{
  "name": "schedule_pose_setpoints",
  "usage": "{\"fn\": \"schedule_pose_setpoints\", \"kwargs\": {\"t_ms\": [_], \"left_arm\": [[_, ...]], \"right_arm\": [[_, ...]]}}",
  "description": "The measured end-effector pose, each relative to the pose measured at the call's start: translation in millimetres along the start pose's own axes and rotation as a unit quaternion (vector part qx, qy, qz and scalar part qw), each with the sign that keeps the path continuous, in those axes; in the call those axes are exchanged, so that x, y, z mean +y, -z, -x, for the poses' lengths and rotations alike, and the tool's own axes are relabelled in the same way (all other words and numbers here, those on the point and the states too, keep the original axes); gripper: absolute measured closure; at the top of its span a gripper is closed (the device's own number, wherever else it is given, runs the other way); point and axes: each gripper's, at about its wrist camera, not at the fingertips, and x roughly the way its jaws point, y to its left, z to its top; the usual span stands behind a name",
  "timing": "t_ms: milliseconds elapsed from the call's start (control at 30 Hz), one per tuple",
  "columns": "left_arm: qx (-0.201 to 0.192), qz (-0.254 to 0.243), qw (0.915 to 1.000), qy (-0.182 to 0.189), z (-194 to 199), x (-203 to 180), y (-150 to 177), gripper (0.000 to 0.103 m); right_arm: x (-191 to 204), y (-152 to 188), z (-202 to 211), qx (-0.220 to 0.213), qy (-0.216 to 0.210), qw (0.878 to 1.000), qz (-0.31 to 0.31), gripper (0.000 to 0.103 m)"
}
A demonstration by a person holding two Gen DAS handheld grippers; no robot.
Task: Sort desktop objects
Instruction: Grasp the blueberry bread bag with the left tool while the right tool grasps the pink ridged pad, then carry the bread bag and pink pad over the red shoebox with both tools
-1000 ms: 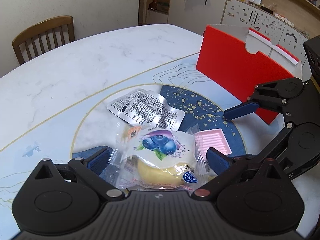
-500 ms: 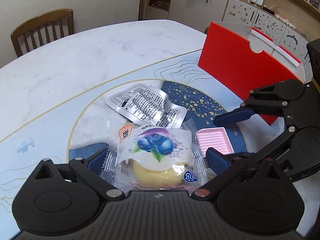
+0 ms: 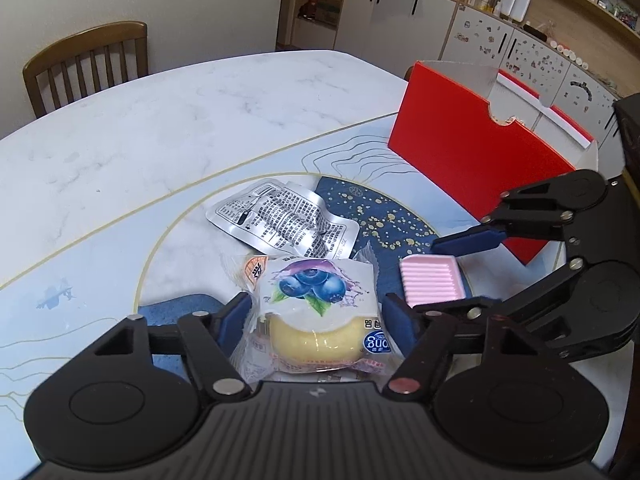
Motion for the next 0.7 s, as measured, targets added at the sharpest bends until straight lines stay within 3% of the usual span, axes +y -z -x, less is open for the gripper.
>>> {"fn": "schedule_pose_setpoints", "kwargs": {"t_ms": [700], "left_arm": [[-0.055, 0.028, 0.9980, 0.015, 65.7, -37.7, -9.8, 0.035]], "right_arm": [[-13.1, 0.6, 98.4, -0.063, 0.015, 0.997, -0.045, 0.050]]}}
